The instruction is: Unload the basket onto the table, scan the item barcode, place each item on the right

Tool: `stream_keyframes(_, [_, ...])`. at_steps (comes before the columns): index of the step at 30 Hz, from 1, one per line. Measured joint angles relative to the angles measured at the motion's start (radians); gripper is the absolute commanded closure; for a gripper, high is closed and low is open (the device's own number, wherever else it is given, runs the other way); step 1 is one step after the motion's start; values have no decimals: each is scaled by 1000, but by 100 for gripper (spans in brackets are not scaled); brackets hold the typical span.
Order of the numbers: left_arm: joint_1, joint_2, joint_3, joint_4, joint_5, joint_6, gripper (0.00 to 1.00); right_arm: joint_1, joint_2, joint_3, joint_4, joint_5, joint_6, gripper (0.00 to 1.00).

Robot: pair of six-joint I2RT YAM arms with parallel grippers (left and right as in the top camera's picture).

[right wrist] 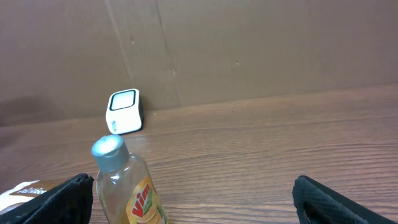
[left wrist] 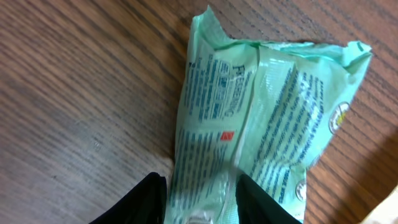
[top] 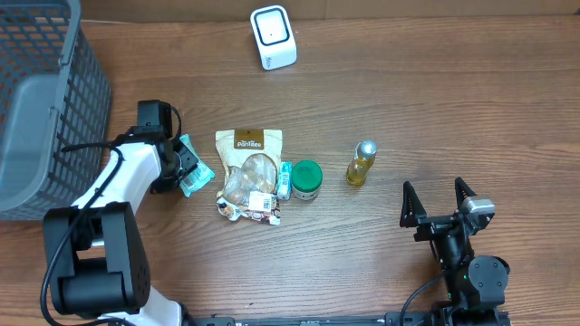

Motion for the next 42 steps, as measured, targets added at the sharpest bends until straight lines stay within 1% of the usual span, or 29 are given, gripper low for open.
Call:
stream_keyframes(5, [0, 32, 9, 27, 23, -3, 65, 0, 0, 0, 0, 0, 0, 0])
stream_keyframes(8, [0, 48, 23, 45, 44, -7, 73, 0, 0, 0, 0, 0, 0, 0])
stream_keyframes(12, [0, 51, 24, 49, 54, -10, 81, 0, 0, 0, 0, 0, 0, 0])
stream_keyframes(17, [0, 51, 25, 49, 56, -15, 82, 0, 0, 0, 0, 0, 0, 0])
stream_keyframes(19, [1, 51, 25, 49, 57, -15, 80, 0, 0, 0, -1, 0, 0, 0])
stream_keyframes(23, [1, 52, 25, 52, 57, -17, 69, 0, 0, 0, 0, 0, 0, 0])
stream_keyframes(25, [1, 54, 25, 55, 57, -18, 67, 0, 0, 0, 0, 0, 0, 0])
stream_keyframes(27, [1, 55, 25, 57, 57, -17, 54, 0, 0, 0, 0, 0, 0, 0])
stream_keyframes(28, [2, 56, 24, 59, 58, -19, 54, 0, 0, 0, 0, 0, 0, 0])
stream_keyframes(29, [2, 58, 25, 60, 61, -21, 55, 0, 0, 0, -1, 0, 0, 0])
stream_keyframes(30, [2, 59, 26, 60, 61, -20, 62, 0, 0, 0, 0, -1, 0, 0])
stream_keyframes(32, [2, 60, 26, 60, 64, -21, 85, 0, 0, 0, 0, 0, 0, 0])
stream_keyframes(33, [2, 60, 27, 64, 71, -23, 94, 0, 0, 0, 0, 0, 0, 0])
stream_keyframes(40, [-1, 61, 38, 57, 90, -18, 96, 0, 0, 0, 0, 0, 0, 0])
stream_keyframes(42, [0, 63, 53, 22, 94, -13, 96, 0, 0, 0, 0, 0, 0, 0])
